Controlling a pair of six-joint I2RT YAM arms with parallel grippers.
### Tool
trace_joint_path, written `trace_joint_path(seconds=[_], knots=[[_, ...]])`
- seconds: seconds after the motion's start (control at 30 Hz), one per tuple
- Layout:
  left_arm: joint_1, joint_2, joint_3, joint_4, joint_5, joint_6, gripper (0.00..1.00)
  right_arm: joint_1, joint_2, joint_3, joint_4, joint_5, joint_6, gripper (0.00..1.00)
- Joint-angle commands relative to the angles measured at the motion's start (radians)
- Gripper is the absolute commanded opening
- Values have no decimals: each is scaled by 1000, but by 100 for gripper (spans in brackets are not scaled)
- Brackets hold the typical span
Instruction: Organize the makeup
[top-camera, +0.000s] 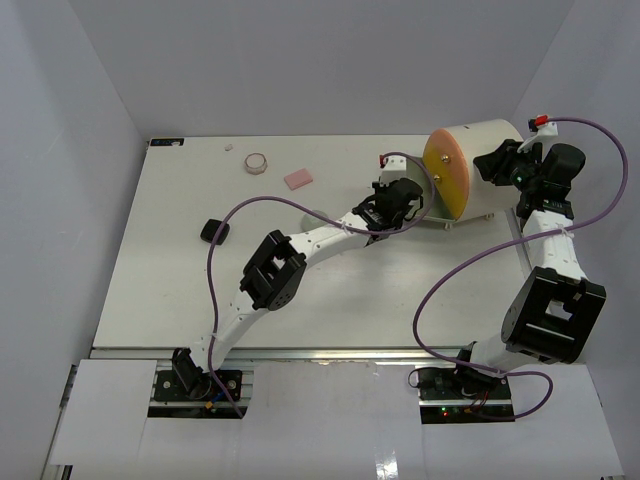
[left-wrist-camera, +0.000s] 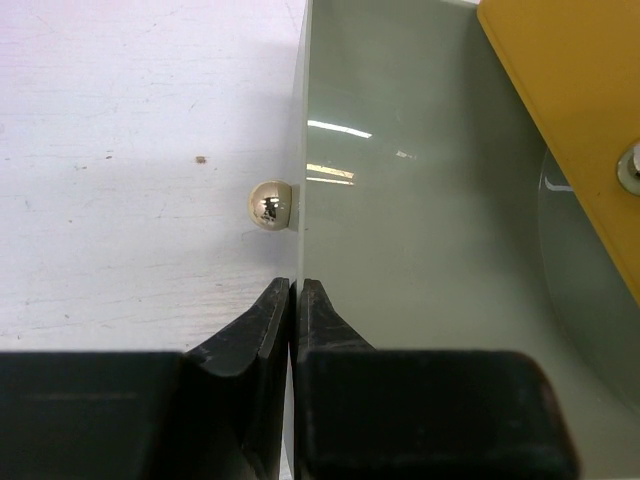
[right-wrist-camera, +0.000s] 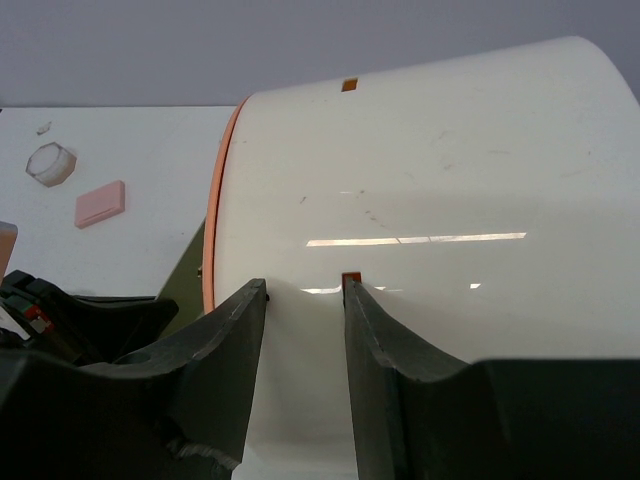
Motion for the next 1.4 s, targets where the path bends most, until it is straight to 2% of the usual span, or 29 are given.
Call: trace_joint_path(seconds=[0.0,0.37,0.77,0.93,1.0,1.1,1.37], knots=[[-89,-55,47,248,69,-55,0,47,-13,-39,-68,-131,60,42],[-91,-55,32,295,47,-75,0,48,-13,-48,-64,-135,62,42],[-91,-30,-1,327,100,-143,0,48,-17,-56,-63,-149,59,43],[-90,-72,-96,373,122,-157,14,48,-24,-59,-76,-150,43,48],[-90,-91,-127,386,129,-157,22,48,-26,-57,-80,-147,35,52],[-90,-117,-163,409,140,-153,28,47,-31,-51,-90,-136,22,59],[-90,-186,-238,464,155,-123,37,36,-43,-40,-101,-117,7,67]])
